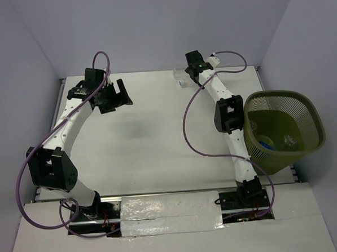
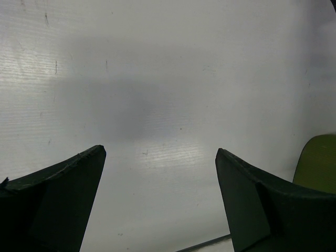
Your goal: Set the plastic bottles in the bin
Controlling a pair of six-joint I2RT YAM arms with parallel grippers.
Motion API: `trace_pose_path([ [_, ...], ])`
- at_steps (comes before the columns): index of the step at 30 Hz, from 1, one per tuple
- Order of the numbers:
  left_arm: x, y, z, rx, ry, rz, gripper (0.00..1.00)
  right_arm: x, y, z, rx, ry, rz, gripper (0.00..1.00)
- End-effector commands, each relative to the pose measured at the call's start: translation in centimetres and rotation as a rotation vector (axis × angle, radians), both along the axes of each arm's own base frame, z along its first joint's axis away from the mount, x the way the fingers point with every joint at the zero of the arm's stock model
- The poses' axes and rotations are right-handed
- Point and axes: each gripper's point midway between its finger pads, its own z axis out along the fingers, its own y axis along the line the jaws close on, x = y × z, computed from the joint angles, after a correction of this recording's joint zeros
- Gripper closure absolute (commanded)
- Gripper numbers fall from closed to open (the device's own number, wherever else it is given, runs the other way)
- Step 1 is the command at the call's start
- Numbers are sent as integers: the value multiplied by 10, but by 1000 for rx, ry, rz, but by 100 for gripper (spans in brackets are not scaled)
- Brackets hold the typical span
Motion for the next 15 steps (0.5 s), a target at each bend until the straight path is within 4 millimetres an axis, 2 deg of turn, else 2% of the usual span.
trace_pose_path([
  [1,4,-1,6,-2,-42,-30,1,0,-6,-1,11,2,-24,3],
  [3,4,-1,6,0,-44,-30,1,5,-4,3,18,-11,-11,3],
  [8,4,0,4,2,-40,-25,1,7,-8,-5,40,3,0,5],
  [15,6,0,2,-3,-38,-17,0,-5,-10,-10,34,38,-13,5],
])
